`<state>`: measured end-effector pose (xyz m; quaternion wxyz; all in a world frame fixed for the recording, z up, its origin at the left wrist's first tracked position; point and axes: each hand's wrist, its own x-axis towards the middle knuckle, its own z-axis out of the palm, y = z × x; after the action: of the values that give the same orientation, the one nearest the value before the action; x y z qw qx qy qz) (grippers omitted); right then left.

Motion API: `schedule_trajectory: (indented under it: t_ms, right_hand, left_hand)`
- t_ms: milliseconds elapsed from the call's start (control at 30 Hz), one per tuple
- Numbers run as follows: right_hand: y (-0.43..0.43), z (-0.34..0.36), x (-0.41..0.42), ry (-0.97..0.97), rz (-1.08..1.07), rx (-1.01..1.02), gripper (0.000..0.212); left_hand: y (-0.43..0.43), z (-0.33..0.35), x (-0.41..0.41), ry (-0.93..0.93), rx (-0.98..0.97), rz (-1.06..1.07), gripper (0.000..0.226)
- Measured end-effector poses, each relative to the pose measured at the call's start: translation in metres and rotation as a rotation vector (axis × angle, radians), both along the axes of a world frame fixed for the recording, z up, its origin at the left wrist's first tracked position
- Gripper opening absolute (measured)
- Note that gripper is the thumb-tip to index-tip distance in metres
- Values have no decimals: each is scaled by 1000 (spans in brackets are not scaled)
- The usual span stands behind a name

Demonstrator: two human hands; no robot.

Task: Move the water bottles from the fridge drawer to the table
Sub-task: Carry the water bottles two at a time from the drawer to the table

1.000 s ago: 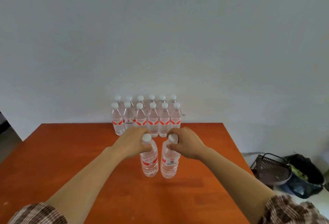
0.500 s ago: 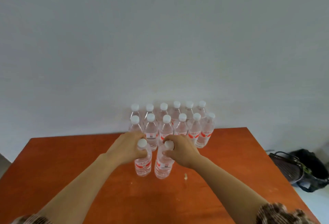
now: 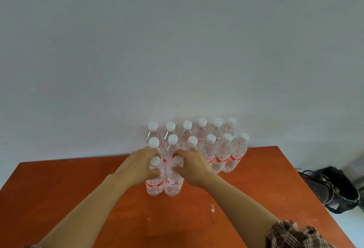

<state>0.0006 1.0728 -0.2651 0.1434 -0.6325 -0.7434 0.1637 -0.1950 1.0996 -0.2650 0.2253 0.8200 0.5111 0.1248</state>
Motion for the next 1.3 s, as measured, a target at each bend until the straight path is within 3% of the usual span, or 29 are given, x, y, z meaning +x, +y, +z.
schedule_trajectory:
  t_ms: [167, 367, 500, 767, 933, 1067, 1300]
  right_hand:
    - [6, -2, -9, 0, -9, -49, 32]
    - [4, -5, -2, -72, 13, -61, 51]
    - [2, -6, -1, -25, -28, -72, 53]
    - [-31, 1, 22, 55, -122, -65, 62]
    - [-85, 8, 82, 37, -244, 6, 53]
    - [-158, 12, 152, -36, -390, 60, 59]
    - [-339, 11, 283, -109, -649, 61, 63]
  left_hand:
    - [-1, -5, 0, -61, 29, 48, 23]
    - [-4, -8, 3, -70, 31, 92, 31]
    - [-10, -9, 6, -72, 49, 133, 42]
    - [-30, -1, 36, -70, 295, 179, 38]
    - [-54, 6, 106, -95, 317, 60, 37]
    - [-94, 8, 187, -67, 272, -44, 37]
    - [-242, 4, 339, -72, 255, -261, 35]
